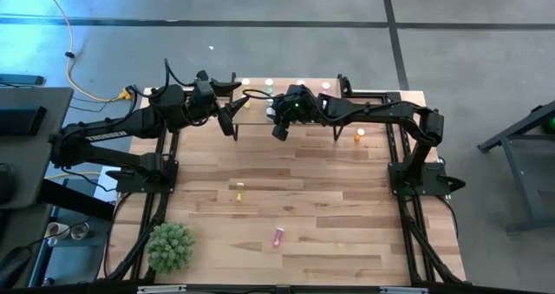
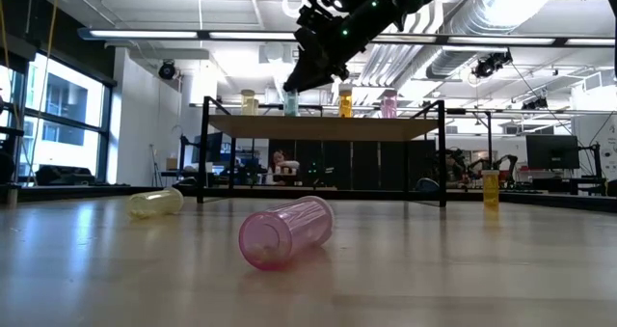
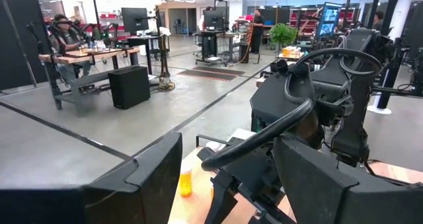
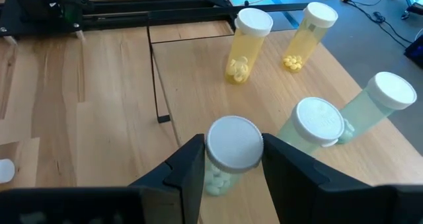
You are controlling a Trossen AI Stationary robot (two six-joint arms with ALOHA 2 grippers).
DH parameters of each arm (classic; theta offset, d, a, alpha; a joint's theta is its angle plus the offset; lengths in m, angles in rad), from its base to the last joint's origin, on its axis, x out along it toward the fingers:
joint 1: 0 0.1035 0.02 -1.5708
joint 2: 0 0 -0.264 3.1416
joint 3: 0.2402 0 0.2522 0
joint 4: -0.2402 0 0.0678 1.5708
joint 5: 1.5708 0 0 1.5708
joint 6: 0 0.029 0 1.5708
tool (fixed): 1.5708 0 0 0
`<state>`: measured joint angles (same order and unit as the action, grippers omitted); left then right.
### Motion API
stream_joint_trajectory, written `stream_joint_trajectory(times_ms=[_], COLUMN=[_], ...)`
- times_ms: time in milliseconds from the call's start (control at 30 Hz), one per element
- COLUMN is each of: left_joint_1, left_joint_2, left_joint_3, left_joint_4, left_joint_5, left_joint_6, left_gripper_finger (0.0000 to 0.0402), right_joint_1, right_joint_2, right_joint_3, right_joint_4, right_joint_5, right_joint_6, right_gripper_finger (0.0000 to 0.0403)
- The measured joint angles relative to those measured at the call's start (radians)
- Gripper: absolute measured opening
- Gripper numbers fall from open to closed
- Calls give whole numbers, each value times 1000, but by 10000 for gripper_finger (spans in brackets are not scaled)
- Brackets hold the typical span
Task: Pick and place medicine bottles onto shelf by color
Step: Put the blue pill bottle on the shelf aligned with the other blue pill bottles
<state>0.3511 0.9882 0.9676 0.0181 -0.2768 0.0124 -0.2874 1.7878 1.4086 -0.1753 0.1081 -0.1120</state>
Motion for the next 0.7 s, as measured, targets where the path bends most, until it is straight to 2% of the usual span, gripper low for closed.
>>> stream_joint_trajectory(times_ms=[400, 533, 700], left_joint_1=[0, 0, 0], left_joint_2=[0, 0, 0], left_joint_3=[0, 0, 0], left_joint_4=[0, 0, 0], left_joint_5=[0, 0, 0], left_joint_6=[0, 0, 0], left_gripper_finger=[227, 227, 227], right_joint_1=[0, 0, 0], right_joint_2=[0, 0, 0], right_joint_3=[0, 0, 0], right_joint_4=[-1, -1, -1], right_joint_5=[-7, 41, 45], right_joint_6=[22, 26, 25], right_gripper_finger=[138, 138, 138])
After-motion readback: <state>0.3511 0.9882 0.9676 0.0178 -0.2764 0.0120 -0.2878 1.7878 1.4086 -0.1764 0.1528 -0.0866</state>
